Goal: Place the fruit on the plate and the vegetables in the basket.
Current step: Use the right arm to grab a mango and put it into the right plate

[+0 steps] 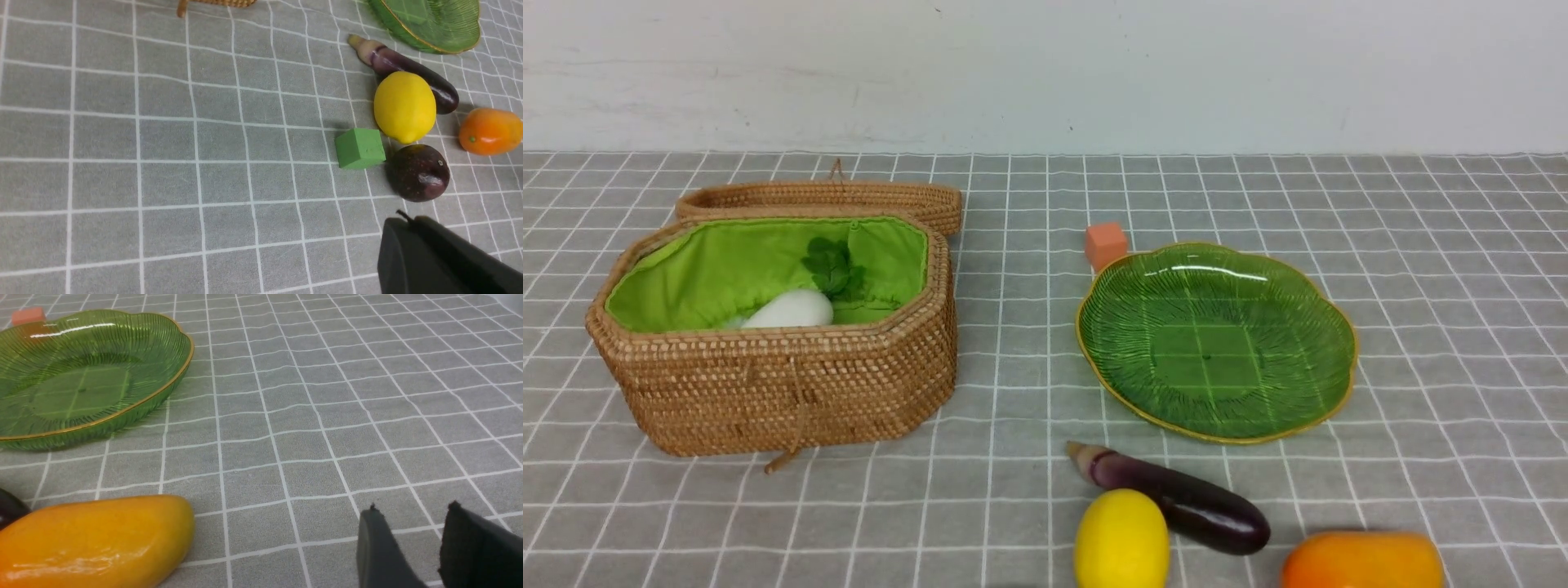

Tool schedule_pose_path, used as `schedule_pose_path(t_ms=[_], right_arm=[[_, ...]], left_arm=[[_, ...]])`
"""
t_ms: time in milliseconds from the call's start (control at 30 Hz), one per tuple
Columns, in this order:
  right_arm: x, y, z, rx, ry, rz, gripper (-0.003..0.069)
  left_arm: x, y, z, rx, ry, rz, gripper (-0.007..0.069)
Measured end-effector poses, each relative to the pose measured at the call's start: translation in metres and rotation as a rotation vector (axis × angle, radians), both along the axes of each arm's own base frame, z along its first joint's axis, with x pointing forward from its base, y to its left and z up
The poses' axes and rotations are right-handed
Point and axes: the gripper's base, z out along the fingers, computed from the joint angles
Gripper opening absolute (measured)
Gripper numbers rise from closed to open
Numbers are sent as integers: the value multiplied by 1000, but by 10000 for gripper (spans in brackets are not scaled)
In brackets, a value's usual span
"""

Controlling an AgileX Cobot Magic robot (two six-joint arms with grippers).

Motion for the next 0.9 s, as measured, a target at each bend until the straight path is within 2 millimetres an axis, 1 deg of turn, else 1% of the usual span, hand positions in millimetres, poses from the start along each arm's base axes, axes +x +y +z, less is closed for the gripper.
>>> schedule_pose_path(t_ms=[133, 467, 533, 567, 600, 633, 667, 767, 800, 833, 900], right_arm=[[0, 0, 0, 0, 0, 0, 241], [0, 0, 0, 0, 0, 0, 241], [0, 0, 0, 0, 0, 0, 241], [0, 0, 0, 0, 0, 0, 241], [0, 0, 0, 0, 0, 0, 241], [0, 0, 0, 0, 0, 0, 241], [0, 0, 0, 0, 0, 0, 241], [0, 0, 0, 0, 0, 0, 241], [0, 0, 0, 0, 0, 0, 241], [0, 0, 0, 0, 0, 0, 241], [0, 0, 0, 0, 0, 0, 241]], left_arm=[[-2, 1, -4, -1, 1, 0, -13], [-1, 1, -3, -9, -17, 1, -13], [2, 0, -2, -9, -73, -2, -13], [5, 0, 0, -17, -135, -9, -13], [5, 0, 0, -17, -135, -9, -13], [7, -1, 2, -17, -265, -26, -13], [8, -1, 1, -3, -347, -30, -13], [11, 1, -4, 60, -513, 2, -13], [12, 4, -11, 110, -615, 56, -13], [12, 5, -13, 118, -654, 95, -13], [14, 8, -22, 140, -668, 161, -13]])
